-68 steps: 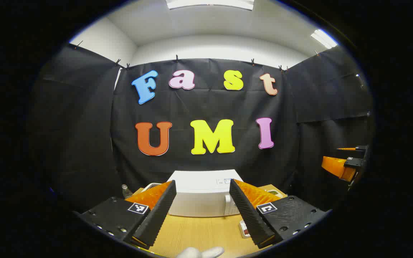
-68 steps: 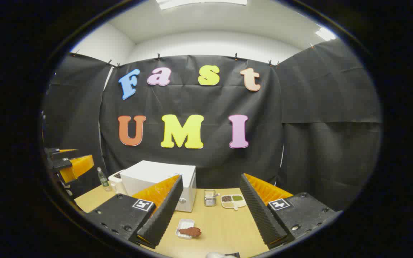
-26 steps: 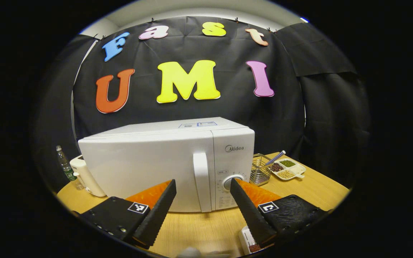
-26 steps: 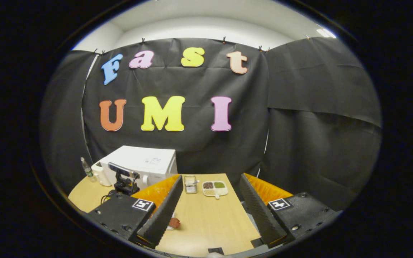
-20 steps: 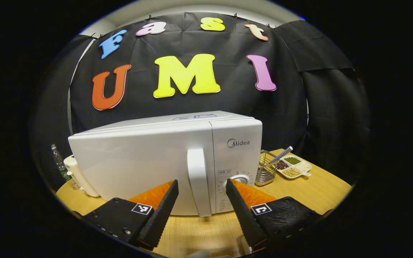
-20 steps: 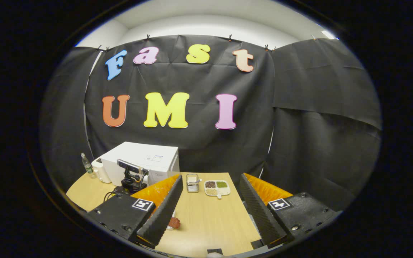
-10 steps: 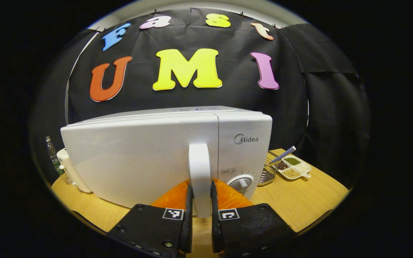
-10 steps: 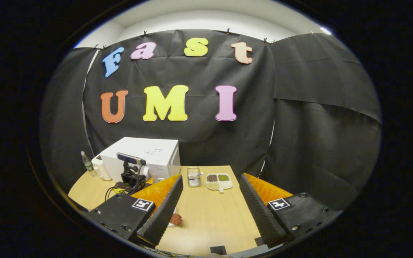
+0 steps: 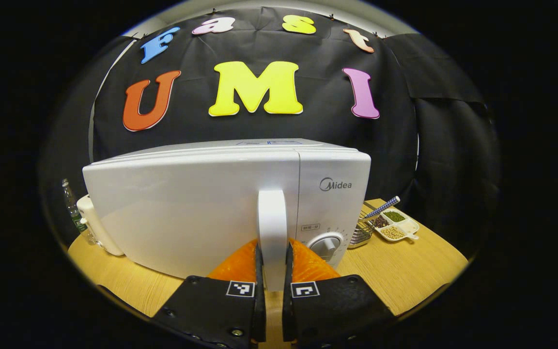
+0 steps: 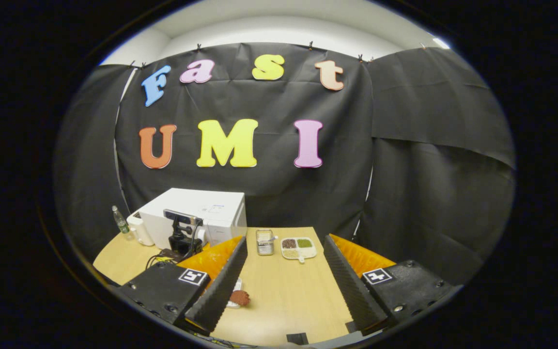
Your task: Open the microwave oven with the left hand, put the food in, and close the microwave oven.
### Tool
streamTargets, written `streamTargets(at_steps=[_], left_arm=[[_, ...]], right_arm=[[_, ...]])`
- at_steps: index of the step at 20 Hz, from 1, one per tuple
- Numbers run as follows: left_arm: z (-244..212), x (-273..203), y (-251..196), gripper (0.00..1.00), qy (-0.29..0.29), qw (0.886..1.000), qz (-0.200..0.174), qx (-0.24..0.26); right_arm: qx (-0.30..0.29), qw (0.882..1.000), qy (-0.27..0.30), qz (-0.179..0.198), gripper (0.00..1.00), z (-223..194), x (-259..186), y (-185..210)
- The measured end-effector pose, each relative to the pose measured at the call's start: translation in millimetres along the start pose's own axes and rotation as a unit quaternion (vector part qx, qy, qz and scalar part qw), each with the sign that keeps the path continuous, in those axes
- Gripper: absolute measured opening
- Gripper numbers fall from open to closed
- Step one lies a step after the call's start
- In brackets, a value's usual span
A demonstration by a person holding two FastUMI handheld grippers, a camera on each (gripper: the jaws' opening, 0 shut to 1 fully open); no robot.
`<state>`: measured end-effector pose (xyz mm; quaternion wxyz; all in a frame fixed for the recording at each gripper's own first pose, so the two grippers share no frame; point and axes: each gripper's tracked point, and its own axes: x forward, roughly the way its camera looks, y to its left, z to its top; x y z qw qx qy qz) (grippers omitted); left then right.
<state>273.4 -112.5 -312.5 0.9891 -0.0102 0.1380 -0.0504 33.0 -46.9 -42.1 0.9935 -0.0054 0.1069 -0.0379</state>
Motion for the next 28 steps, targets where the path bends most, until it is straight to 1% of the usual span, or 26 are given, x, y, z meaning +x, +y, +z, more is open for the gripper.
streamTargets(at_steps=[3,6,7,9,10,13,16,18,19,20,21,22,23,24,25,26,27,28], left_arm=[[-4,-10,1,0.13,0.004,1.0,-0.003,-0.01],[-11,-46,5,0.13,-0.014,1.0,-0.013,0.009],[-17,-60,8,0.13,-0.011,1.0,-0.016,0.011],[-25,-84,15,0.13,0.001,1.0,-0.024,-0.009],[-28,-95,19,0.13,0.004,1.0,-0.025,-0.008],[-35,-127,39,0.12,0.009,1.0,-0.009,0.006],[-44,-154,59,0.12,0.022,1.0,0.022,-0.002],[-46,-173,73,0.16,0.027,0.999,0.04,-0.004],[-51,-178,82,0.19,0.034,0.998,0.054,-0.007],[-52,-185,91,0.21,0.038,0.997,0.065,-0.01],[-54,-189,98,0.31,0.042,0.997,0.071,-0.011],[-54,-192,102,0.35,0.043,0.996,0.073,-0.014],[-56,-196,107,0.45,0.044,0.996,0.078,-0.011],[-55,-199,113,0.57,0.042,0.996,0.081,-0.007],[-53,-202,120,0.69,0.038,0.996,0.085,-0.002],[-51,-206,123,0.77,0.035,0.996,0.084,0.001],[-48,-210,128,0.82,0.031,0.995,0.09,0.005],[-44,-213,132,0.83,0.025,0.995,0.093,0.013]], right_arm=[[-0.002,1.0,0.0,0.0,0.94,0,-4,0],[-0.003,1.0,-0.006,0.004,0.94,3,-6,1],[-0.006,1.0,-0.005,0.008,0.94,2,-6,4],[-0.018,1.0,-0.007,0.015,0.94,1,-7,11],[-0.021,0.999,-0.007,0.023,0.94,0,-9,18],[-0.033,0.998,-0.009,0.057,0.94,-2,-13,45],[-0.035,0.996,-0.014,0.084,0.94,-2,-16,66],[-0.035,0.994,-0.013,0.098,0.94,-4,-19,78],[-0.032,0.994,-0.013,0.105,0.94,-5,-21,85],[-0.029,0.993,-0.013,0.111,1.0,-6,-22,89],[-0.027,0.993,-0.014,0.116,1.0,-7,-22,93],[-0.023,0.993,-0.011,0.119,0.94,-9,-23,97],[-0.019,0.992,-0.01,0.124,1.0,-11,-24,101],[-0.017,0.992,-0.01,0.126,0.94,-11,-26,103],[-0.017,0.992,-0.012,0.127,0.94,-11,-28,104],[-0.017,0.992,-0.014,0.128,0.94,-10,-29,107],[-0.018,0.991,-0.015,0.129,0.94,-12,-30,109],[-0.018,0.991,-0.014,0.131,0.94,-14,-31,111]])
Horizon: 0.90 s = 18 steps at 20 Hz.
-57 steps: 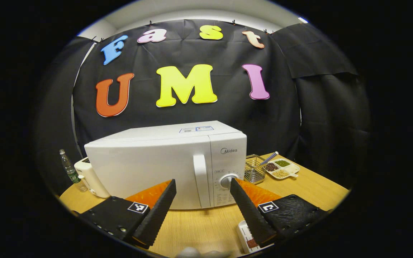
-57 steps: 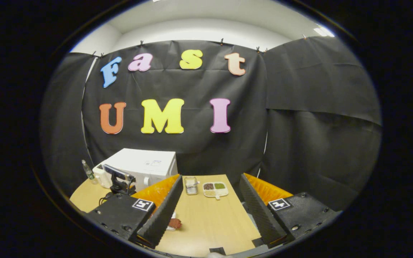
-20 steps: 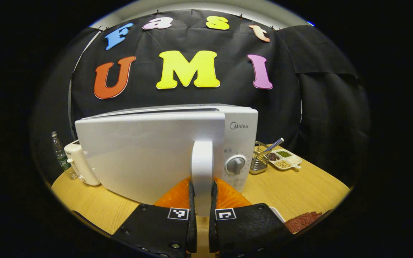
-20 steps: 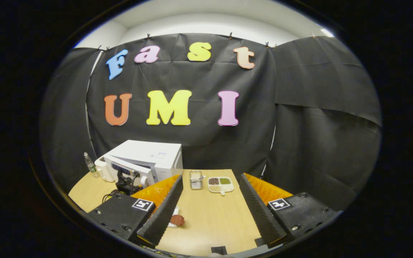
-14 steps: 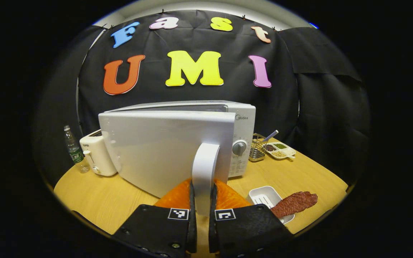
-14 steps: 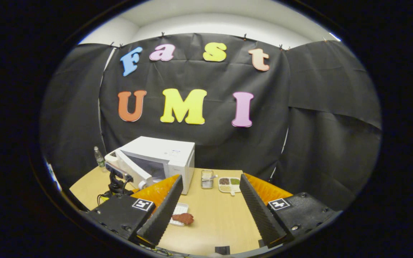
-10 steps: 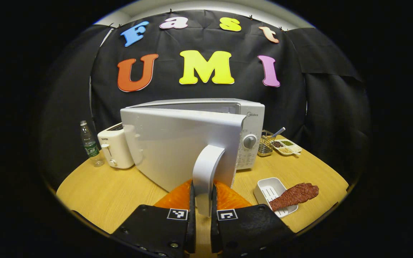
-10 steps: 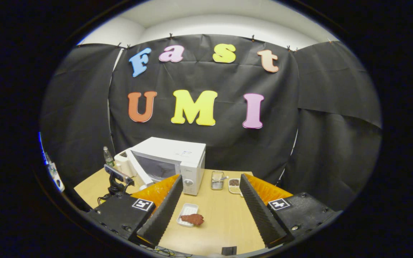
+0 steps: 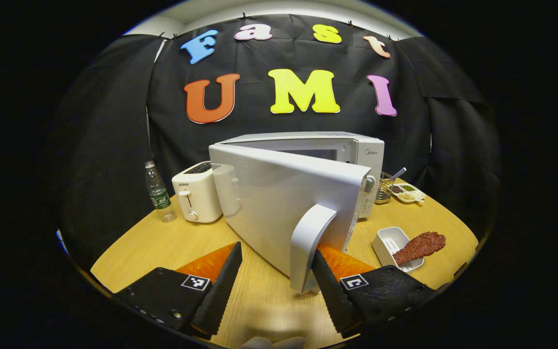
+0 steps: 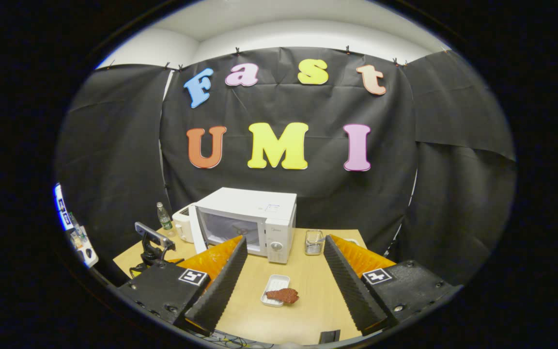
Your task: Open the microwave oven with the left hand, put the food in, and close the microwave oven.
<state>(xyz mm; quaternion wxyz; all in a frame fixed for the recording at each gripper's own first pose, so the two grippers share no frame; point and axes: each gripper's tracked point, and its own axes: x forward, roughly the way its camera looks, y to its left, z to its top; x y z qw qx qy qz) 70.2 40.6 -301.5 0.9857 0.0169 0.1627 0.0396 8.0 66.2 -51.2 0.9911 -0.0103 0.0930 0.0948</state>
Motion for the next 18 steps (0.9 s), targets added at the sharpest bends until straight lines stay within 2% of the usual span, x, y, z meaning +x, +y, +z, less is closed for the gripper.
streamTargets(at_steps=[1,6,13,16,18], left_arm=[[2,-3,5,0.86,-0.004,1.0,0.005,0.004],[1,-19,30,0.89,-0.003,1.0,0.025,-0.002],[-13,-49,90,0.89,0.002,0.998,0.066,0.006],[-17,-57,110,0.92,0.011,0.998,0.068,-0.006],[-20,-61,122,0.93,0.008,0.997,0.071,0.004]], right_arm=[[0.001,1.0,0.0,0.002,0.94,-1,1,3],[0.014,0.999,0.012,0.029,0.94,-10,8,25],[0.001,0.997,0.022,0.077,0.94,-17,20,66],[-0.002,0.995,0.029,0.097,0.94,-21,25,84],[-0.003,0.994,0.032,0.107,0.94,-21,27,93]])
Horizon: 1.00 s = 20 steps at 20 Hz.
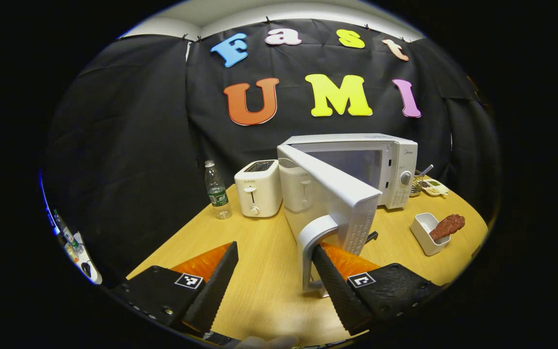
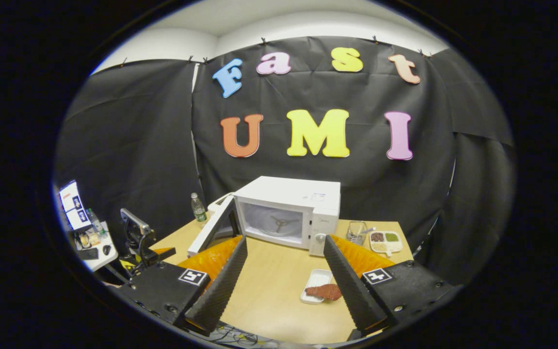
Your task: Open the microwave oven with the left hand, put the food in, and close the microwave oven.
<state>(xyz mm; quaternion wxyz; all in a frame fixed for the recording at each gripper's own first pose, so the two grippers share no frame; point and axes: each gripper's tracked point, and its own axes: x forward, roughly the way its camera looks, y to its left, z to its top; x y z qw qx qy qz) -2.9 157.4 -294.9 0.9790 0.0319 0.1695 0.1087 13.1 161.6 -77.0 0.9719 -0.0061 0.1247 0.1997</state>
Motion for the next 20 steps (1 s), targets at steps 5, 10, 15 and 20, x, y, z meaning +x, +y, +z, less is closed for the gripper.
streamTargets(at_steps=[5,10,15,20], left_arm=[[-5,-5,45,0.94,-0.001,0.999,0.035,0.016],[-7,-15,94,0.95,0.003,0.996,0.088,0.012],[1,-38,103,0.95,-0.003,0.994,0.105,0.005],[29,-60,64,0.95,-0.017,0.997,0.079,0.007]], right_arm=[[-0.005,1.0,0.004,0.005,0.94,-3,6,3],[-0.004,1.0,0.013,-0.006,0.94,-17,14,-13],[0.018,0.999,0.036,-0.029,0.94,-59,27,-56],[0.071,0.993,0.094,-0.026,0.9,-134,44,-100]])
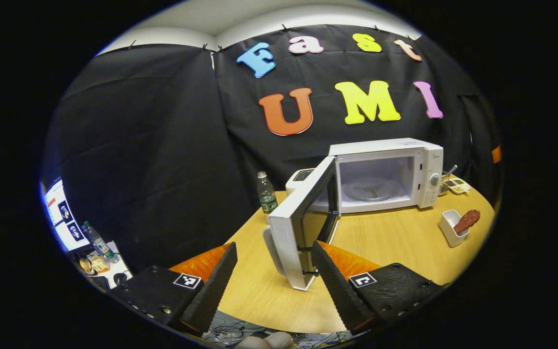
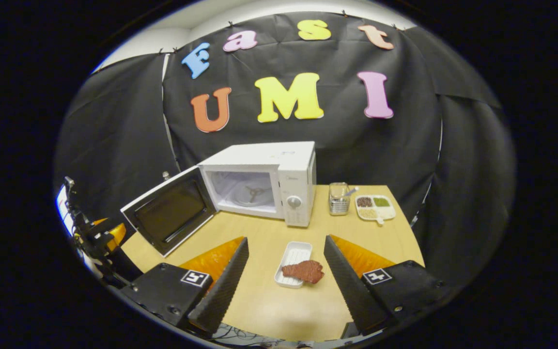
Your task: Open the microwave oven with the left hand, put the food in, and close the microwave oven.
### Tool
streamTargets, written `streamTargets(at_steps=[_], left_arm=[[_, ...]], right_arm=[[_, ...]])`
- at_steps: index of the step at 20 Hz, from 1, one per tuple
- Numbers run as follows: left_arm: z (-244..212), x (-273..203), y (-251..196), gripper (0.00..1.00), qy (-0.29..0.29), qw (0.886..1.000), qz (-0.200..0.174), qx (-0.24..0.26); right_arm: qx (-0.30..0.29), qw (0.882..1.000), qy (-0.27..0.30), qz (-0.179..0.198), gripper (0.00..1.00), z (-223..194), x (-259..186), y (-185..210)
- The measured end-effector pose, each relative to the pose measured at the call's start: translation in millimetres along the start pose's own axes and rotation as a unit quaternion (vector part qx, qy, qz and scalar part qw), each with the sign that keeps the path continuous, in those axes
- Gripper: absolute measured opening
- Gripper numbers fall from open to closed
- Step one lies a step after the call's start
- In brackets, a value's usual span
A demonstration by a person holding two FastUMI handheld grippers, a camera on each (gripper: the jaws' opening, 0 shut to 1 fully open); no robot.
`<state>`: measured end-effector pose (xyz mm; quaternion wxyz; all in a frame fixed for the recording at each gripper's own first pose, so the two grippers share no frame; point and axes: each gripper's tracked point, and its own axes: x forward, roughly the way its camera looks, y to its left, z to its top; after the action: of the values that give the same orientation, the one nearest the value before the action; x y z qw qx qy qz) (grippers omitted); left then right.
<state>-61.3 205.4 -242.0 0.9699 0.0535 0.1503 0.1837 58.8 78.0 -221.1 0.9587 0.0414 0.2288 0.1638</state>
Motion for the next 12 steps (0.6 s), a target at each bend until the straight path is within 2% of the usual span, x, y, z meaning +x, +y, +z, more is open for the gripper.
streamTargets(at_steps=[1,2,3,8,12], left_arm=[[5,-1,-10,0.95,-0.002,1.0,-0.006,-0.002],[12,-4,-19,0.95,-0.004,1.0,-0.012,-0.004],[18,-6,-28,0.95,-0.006,1.0,-0.016,-0.005],[54,-12,-69,0.95,-0.011,0.999,-0.032,-0.016],[79,-13,-95,0.95,-0.019,0.999,-0.03,-0.003]], right_arm=[[0.008,1.0,0.019,-0.002,0.88,-14,7,-10],[0.014,0.999,0.035,-0.003,0.98,-28,15,-23],[0.026,0.998,0.048,-0.002,0.85,-41,23,-32],[0.089,0.989,0.112,0.035,0.79,-86,65,-50],[0.123,0.979,0.15,0.063,0.71,-106,99,-63]])
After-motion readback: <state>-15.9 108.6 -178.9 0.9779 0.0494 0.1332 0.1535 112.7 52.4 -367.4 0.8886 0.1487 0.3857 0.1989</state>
